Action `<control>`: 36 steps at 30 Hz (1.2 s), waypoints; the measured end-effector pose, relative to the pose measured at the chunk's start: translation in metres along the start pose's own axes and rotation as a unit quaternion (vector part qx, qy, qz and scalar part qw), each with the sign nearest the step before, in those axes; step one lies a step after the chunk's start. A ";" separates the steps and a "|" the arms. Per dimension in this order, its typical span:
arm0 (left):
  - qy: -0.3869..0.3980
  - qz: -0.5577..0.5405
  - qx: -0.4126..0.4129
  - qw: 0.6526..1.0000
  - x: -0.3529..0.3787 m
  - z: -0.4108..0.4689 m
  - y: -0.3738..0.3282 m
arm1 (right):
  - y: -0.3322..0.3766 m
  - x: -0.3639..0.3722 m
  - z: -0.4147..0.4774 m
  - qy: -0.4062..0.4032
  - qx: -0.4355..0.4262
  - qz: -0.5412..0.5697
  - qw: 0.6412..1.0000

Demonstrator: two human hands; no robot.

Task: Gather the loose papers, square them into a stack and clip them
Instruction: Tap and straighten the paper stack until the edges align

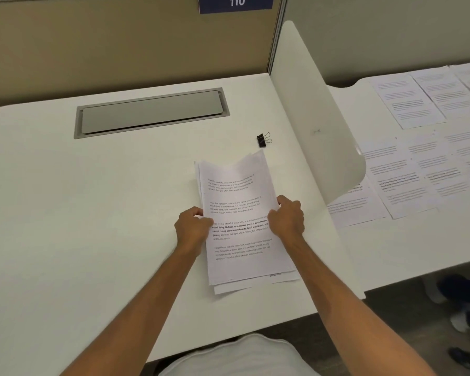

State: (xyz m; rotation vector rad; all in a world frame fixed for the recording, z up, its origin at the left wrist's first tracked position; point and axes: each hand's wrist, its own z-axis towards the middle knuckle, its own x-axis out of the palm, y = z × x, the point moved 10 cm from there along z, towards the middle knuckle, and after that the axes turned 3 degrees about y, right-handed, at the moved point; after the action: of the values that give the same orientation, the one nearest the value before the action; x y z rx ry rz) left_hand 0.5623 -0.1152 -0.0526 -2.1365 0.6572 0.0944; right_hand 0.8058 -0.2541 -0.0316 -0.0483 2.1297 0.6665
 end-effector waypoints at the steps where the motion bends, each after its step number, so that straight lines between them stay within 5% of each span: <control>1: 0.001 -0.008 -0.005 1.000 0.000 0.002 0.001 | 0.000 0.001 0.000 0.001 0.002 0.014 1.000; 17: 0.009 -0.111 -0.046 0.993 -0.007 0.009 0.017 | -0.016 0.003 0.015 0.043 0.054 0.110 0.991; 23: 0.122 -0.132 -0.024 0.983 0.021 0.001 0.014 | -0.015 0.003 0.017 0.039 0.042 0.117 0.991; 28: 0.048 -0.042 0.037 0.997 0.007 -0.002 0.003 | -0.010 0.008 0.020 0.064 0.008 0.164 0.984; 32: 0.023 -0.038 0.096 0.994 -0.020 -0.012 -0.014 | -0.007 0.015 0.021 0.118 -0.017 0.273 0.955; 36: 0.048 -0.080 0.153 0.984 -0.050 -0.027 -0.034 | 0.021 0.021 0.007 0.228 -0.078 0.408 0.881</control>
State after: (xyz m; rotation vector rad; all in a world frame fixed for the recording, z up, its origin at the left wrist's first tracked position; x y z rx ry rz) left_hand 0.5316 -0.0990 0.0037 -1.8960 0.5157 -0.1874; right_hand 0.7923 -0.2287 -0.0411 0.7084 2.5192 1.4279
